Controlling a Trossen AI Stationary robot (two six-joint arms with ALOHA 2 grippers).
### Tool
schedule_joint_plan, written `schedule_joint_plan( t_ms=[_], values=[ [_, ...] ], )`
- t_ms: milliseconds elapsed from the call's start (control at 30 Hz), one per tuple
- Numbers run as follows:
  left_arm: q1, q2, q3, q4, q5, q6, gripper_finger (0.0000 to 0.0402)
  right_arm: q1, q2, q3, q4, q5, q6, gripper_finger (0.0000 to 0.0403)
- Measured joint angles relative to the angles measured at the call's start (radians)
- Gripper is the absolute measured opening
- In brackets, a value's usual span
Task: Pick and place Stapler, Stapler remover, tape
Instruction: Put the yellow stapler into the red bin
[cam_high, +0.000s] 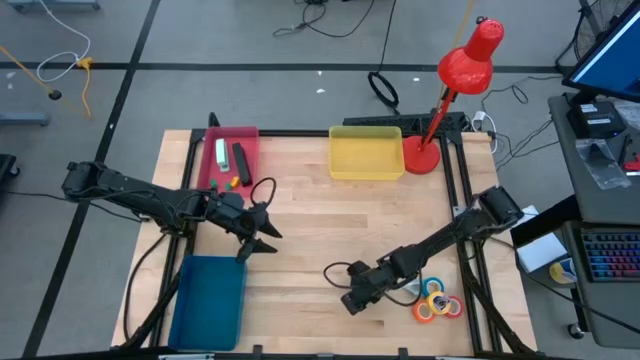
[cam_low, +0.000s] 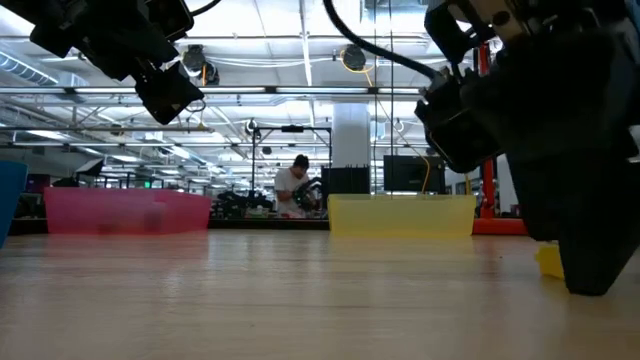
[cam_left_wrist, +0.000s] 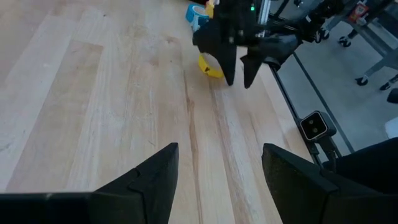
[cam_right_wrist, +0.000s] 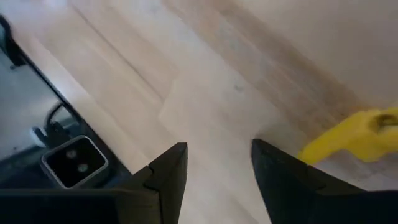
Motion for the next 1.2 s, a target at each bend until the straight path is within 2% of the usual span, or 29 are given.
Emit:
schedule_joint_plan(
  t_ms=[100,267,633,867,1200],
  values=[
    [0.0,0.0,0.0,0.0,0.0,-0.006,0.023,-0.001,0.016,0.003,0.005,-0.032,-0.013,0.0171],
    [0.0,0.0,0.0,0.001,0.0,-0.008,0.023,0.0,-0.002,0.002,-0.024,-0.026,-0.057,0.0171],
    [0.0,0.0,0.0,0.004,0.0,-0.008,0.023,-0.006,-0.045,0.0,-0.166,-0.031,-0.128,0.0171],
    [0.0,0.0,0.0,0.008,0.0,-0.008,0.023,-0.019,-0.089,-0.001,-0.334,-0.016,-0.188,0.0171],
    [0.0,0.0,0.0,0.007,0.0,-0.014,0.023,-0.061,-0.095,-0.001,-0.349,-0.001,-0.278,0.0171]
  ],
)
